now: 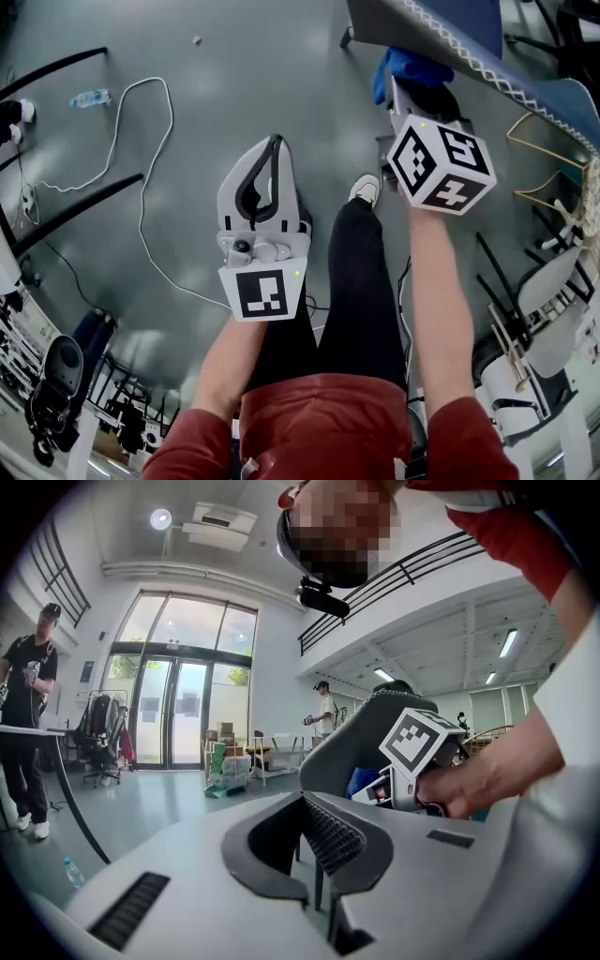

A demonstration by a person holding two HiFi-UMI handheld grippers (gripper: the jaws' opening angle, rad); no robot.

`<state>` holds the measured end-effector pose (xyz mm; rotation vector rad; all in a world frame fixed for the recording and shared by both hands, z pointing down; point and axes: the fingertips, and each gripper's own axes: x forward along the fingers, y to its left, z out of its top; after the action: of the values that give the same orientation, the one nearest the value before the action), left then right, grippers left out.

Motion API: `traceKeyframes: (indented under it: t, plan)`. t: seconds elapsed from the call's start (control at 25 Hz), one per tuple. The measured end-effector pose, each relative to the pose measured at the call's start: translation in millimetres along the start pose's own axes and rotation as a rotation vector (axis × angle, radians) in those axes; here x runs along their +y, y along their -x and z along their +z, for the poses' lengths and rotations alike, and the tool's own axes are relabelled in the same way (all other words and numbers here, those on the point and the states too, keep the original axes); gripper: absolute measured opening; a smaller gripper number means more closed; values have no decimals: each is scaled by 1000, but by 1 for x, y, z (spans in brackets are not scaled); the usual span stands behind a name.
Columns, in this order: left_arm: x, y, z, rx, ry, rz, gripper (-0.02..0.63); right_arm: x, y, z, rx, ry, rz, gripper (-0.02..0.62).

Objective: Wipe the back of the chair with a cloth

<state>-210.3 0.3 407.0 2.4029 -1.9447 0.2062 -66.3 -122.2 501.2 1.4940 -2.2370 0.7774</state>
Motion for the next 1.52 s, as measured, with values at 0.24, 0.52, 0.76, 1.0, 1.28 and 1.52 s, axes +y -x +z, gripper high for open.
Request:
traceKeyframes:
  t: [0.24, 0.52, 0.76, 1.0, 1.28, 1.52]
  plan:
    - [0, -9, -28, 16, -11, -9, 11, -13, -51, -41, 48, 1, 5, 60]
    - [-9, -14, -43, 21, -12, 6, 11, -35, -95, -86, 97, 5, 8, 60]
    - [-11, -10, -50, 39, -11, 8, 11, -43, -120, -110, 144, 18, 4, 60]
    - [-18, 2, -43, 55, -35, -24, 11, -42, -117, -115, 181, -19, 9, 60]
    - [-8, 8, -9, 52, -39, 2, 11, -18, -52, -95, 152, -55, 35, 60]
    - [-16, 10, 53, 39, -33, -11, 11, -4, 48, -53, 100, -43, 34, 60]
